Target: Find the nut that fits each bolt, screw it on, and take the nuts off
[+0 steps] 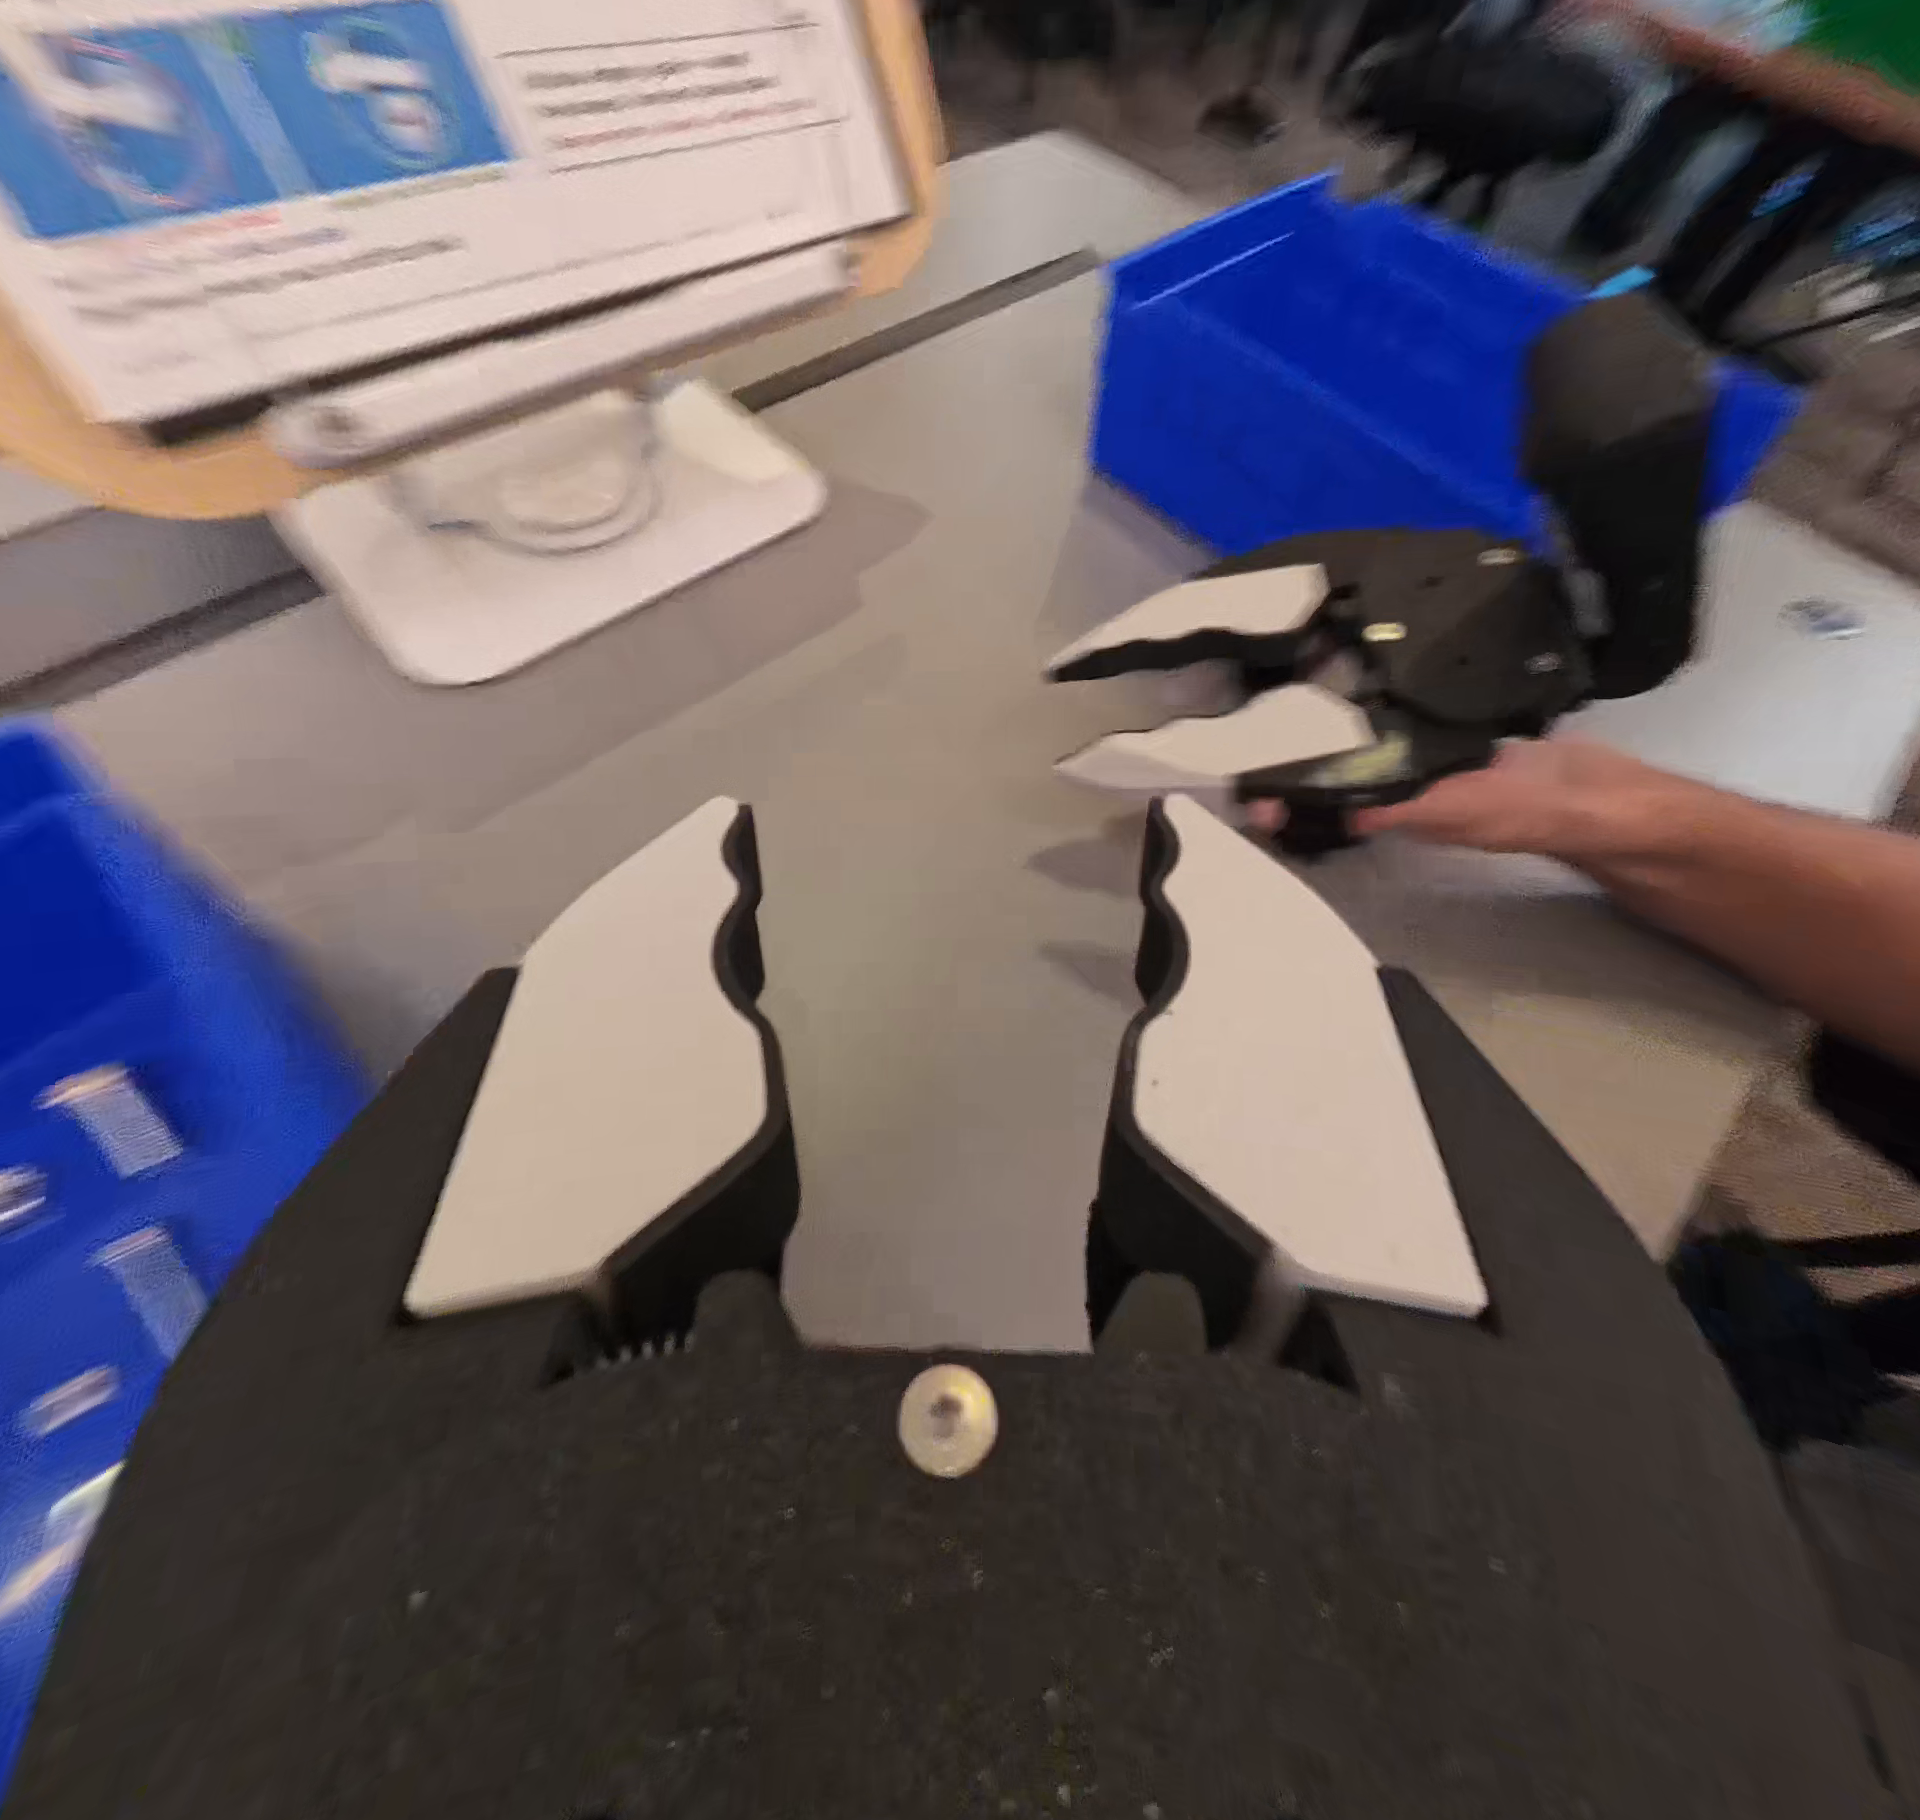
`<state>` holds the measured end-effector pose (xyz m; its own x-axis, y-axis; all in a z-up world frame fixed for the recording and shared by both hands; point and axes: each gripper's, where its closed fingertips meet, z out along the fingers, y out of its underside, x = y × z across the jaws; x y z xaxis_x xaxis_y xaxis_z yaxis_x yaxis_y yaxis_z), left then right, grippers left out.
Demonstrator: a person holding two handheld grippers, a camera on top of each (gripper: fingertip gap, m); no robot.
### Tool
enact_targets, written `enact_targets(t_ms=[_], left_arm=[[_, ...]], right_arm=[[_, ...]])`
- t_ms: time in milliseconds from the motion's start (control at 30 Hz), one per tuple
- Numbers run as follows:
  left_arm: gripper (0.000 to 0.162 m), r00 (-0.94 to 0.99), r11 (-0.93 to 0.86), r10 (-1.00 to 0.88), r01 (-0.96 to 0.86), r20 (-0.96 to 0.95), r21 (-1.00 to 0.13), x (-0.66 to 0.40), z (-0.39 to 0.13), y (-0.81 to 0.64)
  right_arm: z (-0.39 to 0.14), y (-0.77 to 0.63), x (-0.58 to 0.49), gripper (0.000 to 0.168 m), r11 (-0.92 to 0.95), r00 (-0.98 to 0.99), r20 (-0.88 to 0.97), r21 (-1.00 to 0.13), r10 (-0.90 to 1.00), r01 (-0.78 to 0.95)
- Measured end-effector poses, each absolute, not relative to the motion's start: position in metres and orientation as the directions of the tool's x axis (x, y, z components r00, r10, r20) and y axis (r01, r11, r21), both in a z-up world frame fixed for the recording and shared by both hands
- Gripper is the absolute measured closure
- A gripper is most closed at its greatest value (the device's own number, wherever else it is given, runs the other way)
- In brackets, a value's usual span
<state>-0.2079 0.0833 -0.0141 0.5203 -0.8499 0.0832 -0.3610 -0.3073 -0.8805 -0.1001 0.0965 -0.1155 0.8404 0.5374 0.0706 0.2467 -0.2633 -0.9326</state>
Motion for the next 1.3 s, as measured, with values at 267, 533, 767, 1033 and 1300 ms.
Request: enact_targets(t_ms=[267,533,767,1033,1300], left_arm=[[0.099,0.840,-0.652,-0.543,-0.410,0.015,-0.638,-0.343,-0.056,0.239],[0.115,0.868,-0.893,-0.402,-0.301,0.291,-0.335,-0.338,-0.158,0.280],[0.148,0.898,-0.882,-0.413,-0.352,0.153,-0.315,-0.347,-0.177,0.288],[0.152,0.806,-0.796,-0.576,-0.517,0.135,-0.314,-0.350,-0.160,0.266],[0.162,0.576,-0.489,-0.814,-0.744,-0.067,-0.456,-0.319,-0.063,0.227]], right_arm=[[-0.115,0.089,-0.108,0.133,-0.236,0.820,0.111,-0.928,0.561,0.287],[-0.119,0.088,-0.106,0.134,-0.240,0.815,0.127,-0.920,0.566,0.310],[-0.119,0.090,-0.097,0.136,-0.256,0.826,0.115,-0.919,0.552,0.299],[-0.119,0.090,-0.096,0.137,-0.256,0.827,0.111,-0.921,0.551,0.294],[-0.116,0.089,-0.099,0.138,-0.269,0.816,0.045,-0.932,0.576,0.242]])
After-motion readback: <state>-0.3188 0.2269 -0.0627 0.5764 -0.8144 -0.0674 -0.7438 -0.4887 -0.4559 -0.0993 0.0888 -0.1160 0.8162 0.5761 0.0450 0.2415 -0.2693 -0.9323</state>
